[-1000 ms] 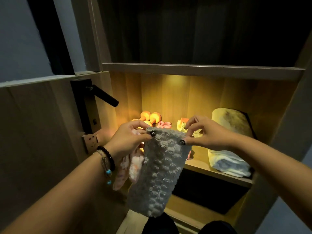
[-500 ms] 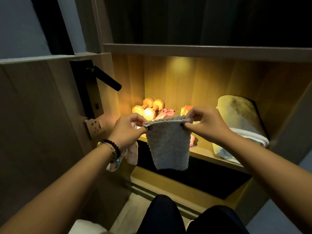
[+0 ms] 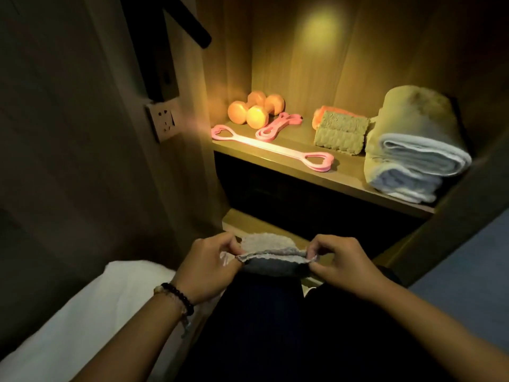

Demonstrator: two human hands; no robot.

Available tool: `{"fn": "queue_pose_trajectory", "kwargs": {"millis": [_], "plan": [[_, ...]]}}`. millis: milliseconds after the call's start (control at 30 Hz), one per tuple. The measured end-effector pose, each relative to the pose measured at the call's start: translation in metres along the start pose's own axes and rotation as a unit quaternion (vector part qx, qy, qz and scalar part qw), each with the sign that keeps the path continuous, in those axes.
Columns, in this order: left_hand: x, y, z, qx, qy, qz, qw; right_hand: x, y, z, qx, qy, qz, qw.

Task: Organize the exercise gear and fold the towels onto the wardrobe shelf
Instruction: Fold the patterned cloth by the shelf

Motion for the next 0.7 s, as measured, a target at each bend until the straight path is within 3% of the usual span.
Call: {"fn": "queue_pose_trajectory", "kwargs": {"millis": [133,333,567,700], "plan": [[0.002,0.039,-0.010,0.058,0.055,0.057,0.995,-0.023,0.031,0.007,-0.013,-0.056,-0.002,0.998],[-0.011,0.073,-0.025,0.127,0.053,0.029,0.990,-0.041,0.068,0.010,-0.043,-0.125,-0.039,0.990],[-0.006,0.066,-0.020,0.105,0.033,0.015,0.994,-0.058,0.068,-0.001,-0.007,-0.093,-0.069,0.993],[-0.002,0.054,-0.022,0.108,0.039,0.015,0.993,-0.060,0.060,0.005,-0.061,-0.159,-0.041,0.985]]}}
Point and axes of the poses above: each hand's wrist, its own y-axis away from the middle knuckle, its own x-axis out of the back of the hand, z = x × y, the point moved 8 cm from there along -y, towards the middle knuckle, and after that the axes turned 4 degrees about -x, right-handed, at the moved point
